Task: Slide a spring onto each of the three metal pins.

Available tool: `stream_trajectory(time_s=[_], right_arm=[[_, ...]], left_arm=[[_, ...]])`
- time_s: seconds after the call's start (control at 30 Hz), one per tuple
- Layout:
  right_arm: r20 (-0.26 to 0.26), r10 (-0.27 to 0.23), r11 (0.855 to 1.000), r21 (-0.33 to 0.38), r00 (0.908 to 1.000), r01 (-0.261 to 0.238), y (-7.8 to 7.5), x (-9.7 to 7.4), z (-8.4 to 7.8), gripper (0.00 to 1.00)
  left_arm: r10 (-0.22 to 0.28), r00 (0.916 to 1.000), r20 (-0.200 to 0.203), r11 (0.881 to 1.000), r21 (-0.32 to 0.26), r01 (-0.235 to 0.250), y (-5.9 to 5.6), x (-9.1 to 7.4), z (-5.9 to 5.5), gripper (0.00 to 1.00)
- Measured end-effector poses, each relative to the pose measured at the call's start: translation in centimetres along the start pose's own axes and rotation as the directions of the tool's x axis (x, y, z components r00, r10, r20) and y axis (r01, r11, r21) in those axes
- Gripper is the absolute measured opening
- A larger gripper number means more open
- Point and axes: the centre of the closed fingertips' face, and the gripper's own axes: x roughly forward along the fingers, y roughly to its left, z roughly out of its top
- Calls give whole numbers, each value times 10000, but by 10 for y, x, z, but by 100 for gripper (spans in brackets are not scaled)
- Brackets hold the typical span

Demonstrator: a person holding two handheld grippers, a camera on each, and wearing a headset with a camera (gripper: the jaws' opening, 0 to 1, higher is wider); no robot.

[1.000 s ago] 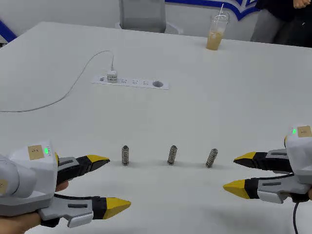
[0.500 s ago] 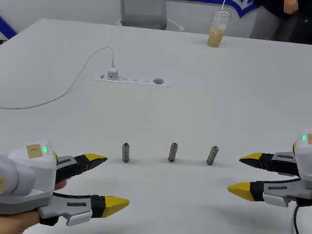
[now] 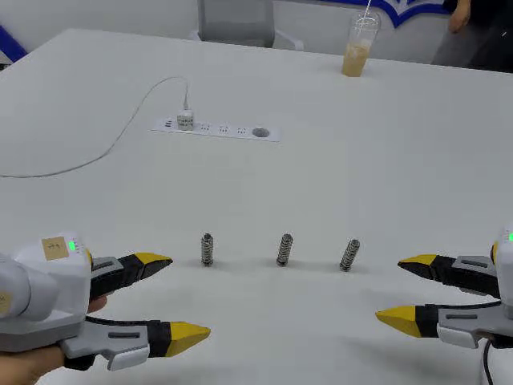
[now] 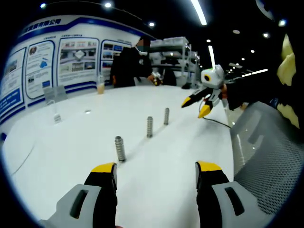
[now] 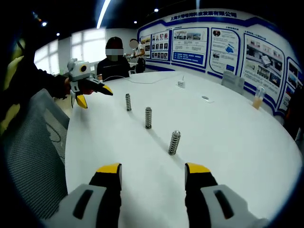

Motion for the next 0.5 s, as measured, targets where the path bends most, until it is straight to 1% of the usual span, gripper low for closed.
stream_trajectory(time_s=[0.2,0.5], right_arm=[[54,-20,9999,102,10000,19,0,0,0,55],[84,-70,9998,167,9999,69,-2,0,1,55]], left_arm=[[56,10000,-18,10000,-67,-57,2,0,-3,68],[102,9999,-30,9999,-96,-103,4,-1,-3,69]])
